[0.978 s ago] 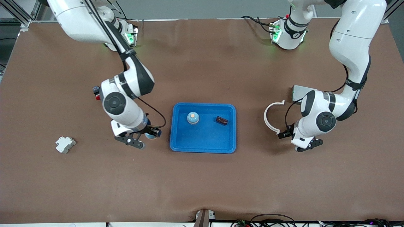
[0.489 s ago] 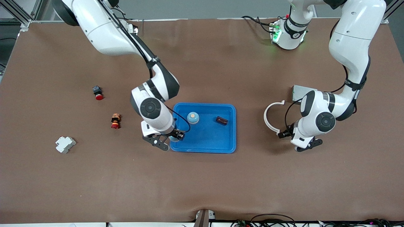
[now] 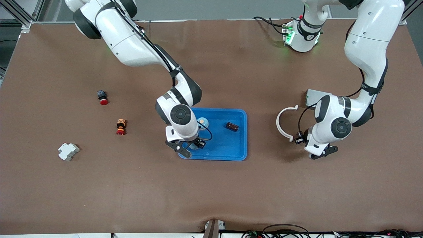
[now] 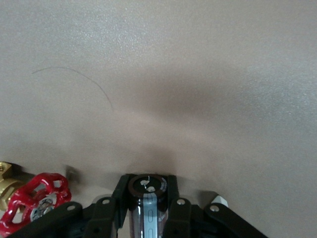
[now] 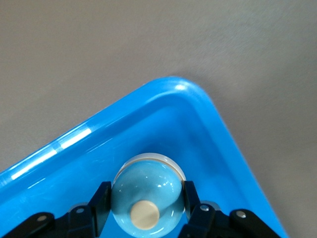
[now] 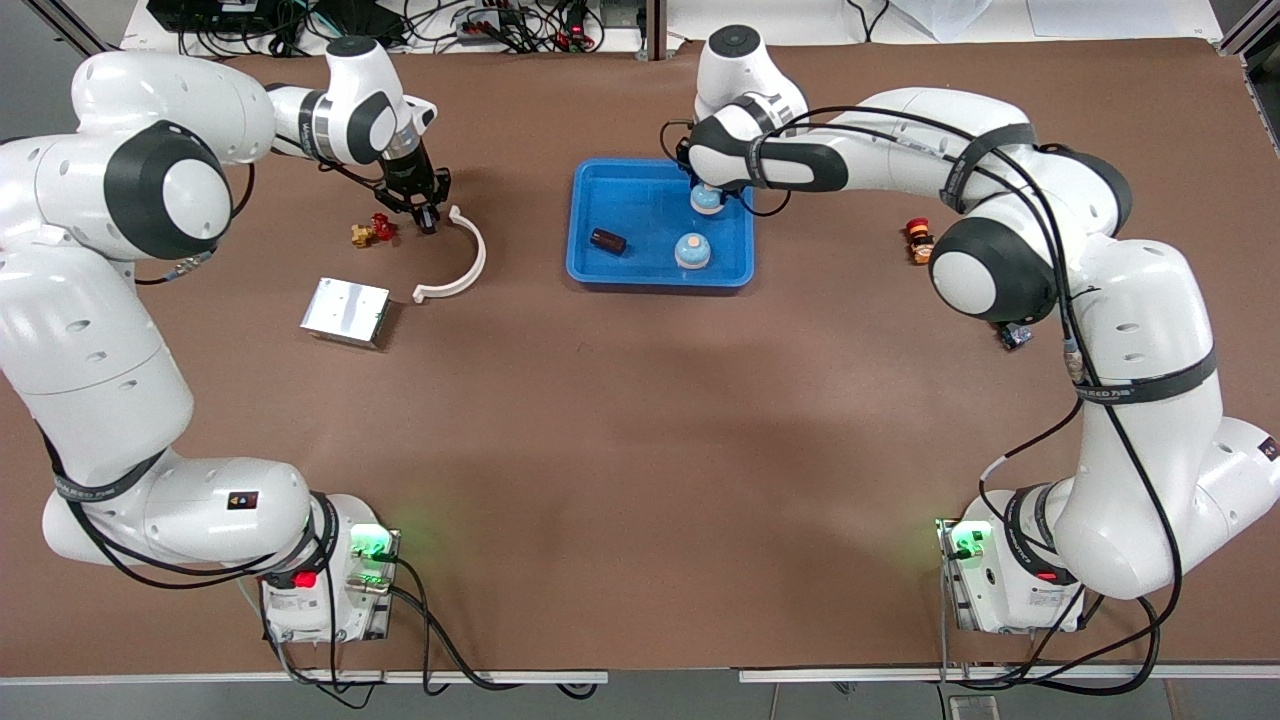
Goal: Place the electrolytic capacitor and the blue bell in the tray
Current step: 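Carry the bell and the second capacitor over the tray with both grippers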
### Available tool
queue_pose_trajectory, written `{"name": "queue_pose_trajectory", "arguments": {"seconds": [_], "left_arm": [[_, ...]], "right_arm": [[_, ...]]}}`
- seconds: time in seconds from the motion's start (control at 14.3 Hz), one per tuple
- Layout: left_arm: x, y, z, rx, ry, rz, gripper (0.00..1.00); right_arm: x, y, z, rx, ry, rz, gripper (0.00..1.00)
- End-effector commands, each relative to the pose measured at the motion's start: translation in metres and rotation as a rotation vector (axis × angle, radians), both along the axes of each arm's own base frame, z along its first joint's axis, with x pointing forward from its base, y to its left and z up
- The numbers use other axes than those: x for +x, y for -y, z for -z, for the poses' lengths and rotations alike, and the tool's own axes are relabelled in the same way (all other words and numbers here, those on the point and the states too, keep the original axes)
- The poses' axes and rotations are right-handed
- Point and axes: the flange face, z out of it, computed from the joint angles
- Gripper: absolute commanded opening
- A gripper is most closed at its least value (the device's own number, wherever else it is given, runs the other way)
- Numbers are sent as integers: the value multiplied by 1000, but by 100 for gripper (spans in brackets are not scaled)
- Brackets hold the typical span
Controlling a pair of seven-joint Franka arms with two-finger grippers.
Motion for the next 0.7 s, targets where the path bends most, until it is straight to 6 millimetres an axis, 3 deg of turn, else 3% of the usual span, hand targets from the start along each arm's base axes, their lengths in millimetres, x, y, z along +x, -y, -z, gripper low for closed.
{"name": "queue_pose_trajectory", "arguments": {"seconds": [0.0, 0.35, 0.63], "left_arm": [[0, -4, -2, 4, 4, -19, 1], [12, -3, -46, 23, 1, -38, 1], [41, 28, -105, 59, -26, -147, 1]], "right_arm": [[6, -14, 0, 0, 36, 26, 0], [-1, -25, 9, 19, 53, 50, 0], [-1, -23, 14, -9, 62, 47, 0]]}}
